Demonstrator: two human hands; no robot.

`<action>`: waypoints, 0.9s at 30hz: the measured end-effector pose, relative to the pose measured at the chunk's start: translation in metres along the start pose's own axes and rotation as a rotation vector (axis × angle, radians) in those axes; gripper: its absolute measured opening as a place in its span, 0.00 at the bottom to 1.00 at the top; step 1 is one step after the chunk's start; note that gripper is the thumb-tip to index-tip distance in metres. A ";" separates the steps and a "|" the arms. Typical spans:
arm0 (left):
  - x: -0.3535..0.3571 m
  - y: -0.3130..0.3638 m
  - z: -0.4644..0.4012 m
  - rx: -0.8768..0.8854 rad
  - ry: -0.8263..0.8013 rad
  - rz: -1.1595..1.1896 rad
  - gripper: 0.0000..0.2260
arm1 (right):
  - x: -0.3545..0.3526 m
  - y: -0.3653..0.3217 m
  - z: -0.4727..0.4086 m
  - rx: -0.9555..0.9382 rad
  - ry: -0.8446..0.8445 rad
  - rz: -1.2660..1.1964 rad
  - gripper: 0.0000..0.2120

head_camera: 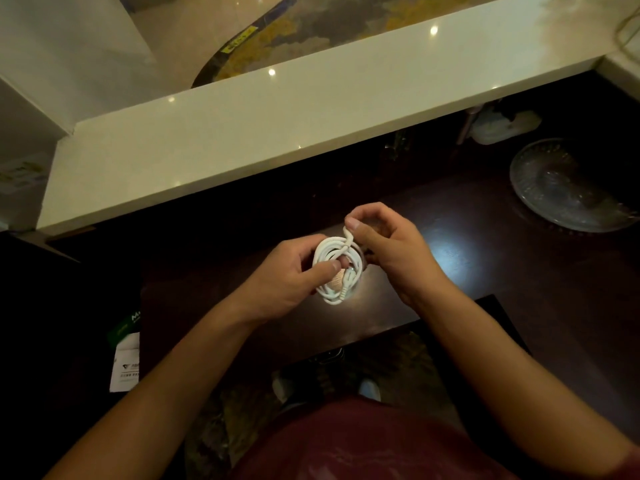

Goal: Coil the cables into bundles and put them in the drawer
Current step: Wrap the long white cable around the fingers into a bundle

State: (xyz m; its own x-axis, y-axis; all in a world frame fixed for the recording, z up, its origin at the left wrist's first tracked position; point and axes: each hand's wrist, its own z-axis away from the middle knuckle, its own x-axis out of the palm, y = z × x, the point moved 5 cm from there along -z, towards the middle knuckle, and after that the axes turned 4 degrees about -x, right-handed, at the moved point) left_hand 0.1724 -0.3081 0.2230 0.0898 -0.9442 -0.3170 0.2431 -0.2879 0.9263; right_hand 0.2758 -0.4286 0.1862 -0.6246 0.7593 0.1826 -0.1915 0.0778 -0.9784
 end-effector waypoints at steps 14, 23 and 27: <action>-0.014 -0.003 -0.018 -0.019 0.210 -0.088 0.04 | 0.005 0.002 -0.003 -0.057 -0.196 0.334 0.13; -0.013 -0.002 -0.014 0.125 0.215 -0.333 0.21 | -0.005 0.009 -0.011 -0.064 -0.242 0.461 0.09; -0.014 -0.007 -0.015 0.169 0.178 -0.469 0.13 | -0.004 0.011 -0.010 -0.089 -0.268 0.510 0.06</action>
State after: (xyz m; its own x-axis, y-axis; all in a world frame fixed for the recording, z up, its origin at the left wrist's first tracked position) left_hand 0.1842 -0.2903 0.2182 0.1753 -0.6703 -0.7211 0.1388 -0.7083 0.6921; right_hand 0.2838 -0.4242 0.1734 -0.7931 0.5262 -0.3067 0.2408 -0.1916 -0.9515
